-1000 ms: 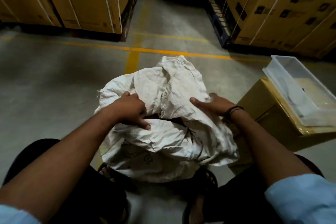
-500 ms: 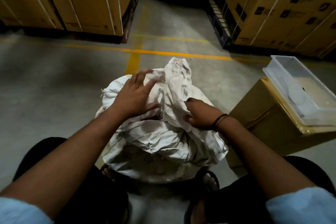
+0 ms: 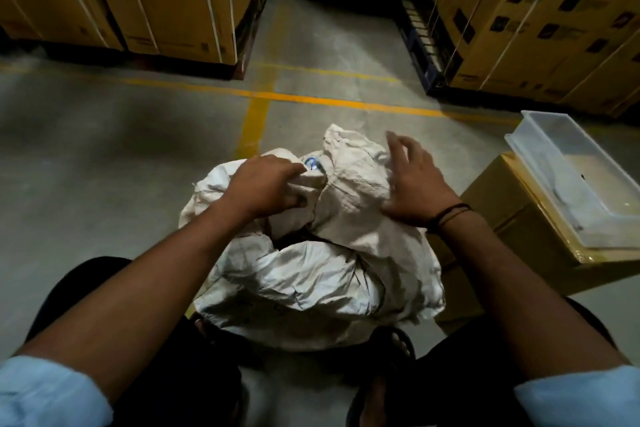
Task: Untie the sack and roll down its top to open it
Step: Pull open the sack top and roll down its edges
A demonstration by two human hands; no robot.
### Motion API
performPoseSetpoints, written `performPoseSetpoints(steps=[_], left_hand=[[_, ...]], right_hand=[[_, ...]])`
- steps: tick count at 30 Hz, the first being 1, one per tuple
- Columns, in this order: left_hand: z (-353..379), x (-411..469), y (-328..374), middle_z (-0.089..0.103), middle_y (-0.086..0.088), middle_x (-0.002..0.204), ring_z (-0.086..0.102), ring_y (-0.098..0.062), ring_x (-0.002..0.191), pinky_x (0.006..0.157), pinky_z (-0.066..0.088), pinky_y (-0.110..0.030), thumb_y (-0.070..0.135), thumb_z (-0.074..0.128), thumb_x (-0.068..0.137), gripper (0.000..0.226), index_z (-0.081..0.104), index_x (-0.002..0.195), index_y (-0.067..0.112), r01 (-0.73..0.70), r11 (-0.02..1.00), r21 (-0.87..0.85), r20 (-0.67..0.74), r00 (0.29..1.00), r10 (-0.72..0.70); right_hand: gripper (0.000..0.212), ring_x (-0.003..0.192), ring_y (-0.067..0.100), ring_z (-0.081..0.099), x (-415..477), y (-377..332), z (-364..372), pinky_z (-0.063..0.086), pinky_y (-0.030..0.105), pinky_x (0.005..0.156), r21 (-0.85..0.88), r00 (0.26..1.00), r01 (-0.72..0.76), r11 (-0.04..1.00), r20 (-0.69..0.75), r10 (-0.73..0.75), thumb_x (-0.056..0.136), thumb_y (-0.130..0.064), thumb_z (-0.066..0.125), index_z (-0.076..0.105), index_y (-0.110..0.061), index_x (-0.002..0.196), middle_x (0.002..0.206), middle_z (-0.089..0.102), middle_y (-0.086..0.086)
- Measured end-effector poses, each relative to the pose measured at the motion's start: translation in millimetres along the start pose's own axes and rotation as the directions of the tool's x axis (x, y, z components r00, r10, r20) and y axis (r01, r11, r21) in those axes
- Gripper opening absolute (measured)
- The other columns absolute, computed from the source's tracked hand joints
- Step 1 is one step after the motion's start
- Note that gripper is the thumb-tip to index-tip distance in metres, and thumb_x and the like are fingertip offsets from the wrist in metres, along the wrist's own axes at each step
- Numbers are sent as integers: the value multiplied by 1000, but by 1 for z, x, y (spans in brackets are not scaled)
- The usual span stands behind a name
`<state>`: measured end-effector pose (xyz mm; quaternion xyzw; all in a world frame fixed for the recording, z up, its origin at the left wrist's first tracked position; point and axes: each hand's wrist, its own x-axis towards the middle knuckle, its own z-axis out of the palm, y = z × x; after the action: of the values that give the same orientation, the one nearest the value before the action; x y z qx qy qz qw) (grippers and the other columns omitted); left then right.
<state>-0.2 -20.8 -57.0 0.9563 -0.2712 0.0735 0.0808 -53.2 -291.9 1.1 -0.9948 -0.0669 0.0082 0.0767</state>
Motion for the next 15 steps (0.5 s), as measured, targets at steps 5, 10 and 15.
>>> performPoseSetpoints(steps=[5, 10, 15], left_hand=[[-2, -5, 32, 61, -9, 91, 59, -34, 79, 66, 43, -42, 24, 68, 78, 18, 62, 95, 20, -174, 968, 183, -343, 911, 229], [-1, -14, 52, 61, -10, 121, 55, -33, 98, 76, 40, -44, 33, 67, 83, 27, 63, 107, 21, -147, 952, 268, -389, 887, 247], [-2, -18, 32, 34, -8, 157, 37, -35, 123, 96, 36, -44, 37, 80, 62, 83, 50, 139, 24, 164, 972, 166, -304, 947, -108]], right_hand=[[106, 151, 34, 9, -3, -48, 8, 15, 51, 121, -50, 930, 269, 962, -247, -273, 67, -44, 59, 11, -13, 157, 163, 15, 13], [120, 136, 34, 39, 13, -38, 25, 21, 54, 114, -134, 999, -37, 990, -42, 32, 74, -65, 67, 1, -8, 155, 148, 40, 17], [96, 115, 36, 56, 14, -14, 18, 37, 49, 95, -97, 988, -143, 985, -71, 136, 76, -61, 70, 26, -12, 147, 129, 57, 15]])
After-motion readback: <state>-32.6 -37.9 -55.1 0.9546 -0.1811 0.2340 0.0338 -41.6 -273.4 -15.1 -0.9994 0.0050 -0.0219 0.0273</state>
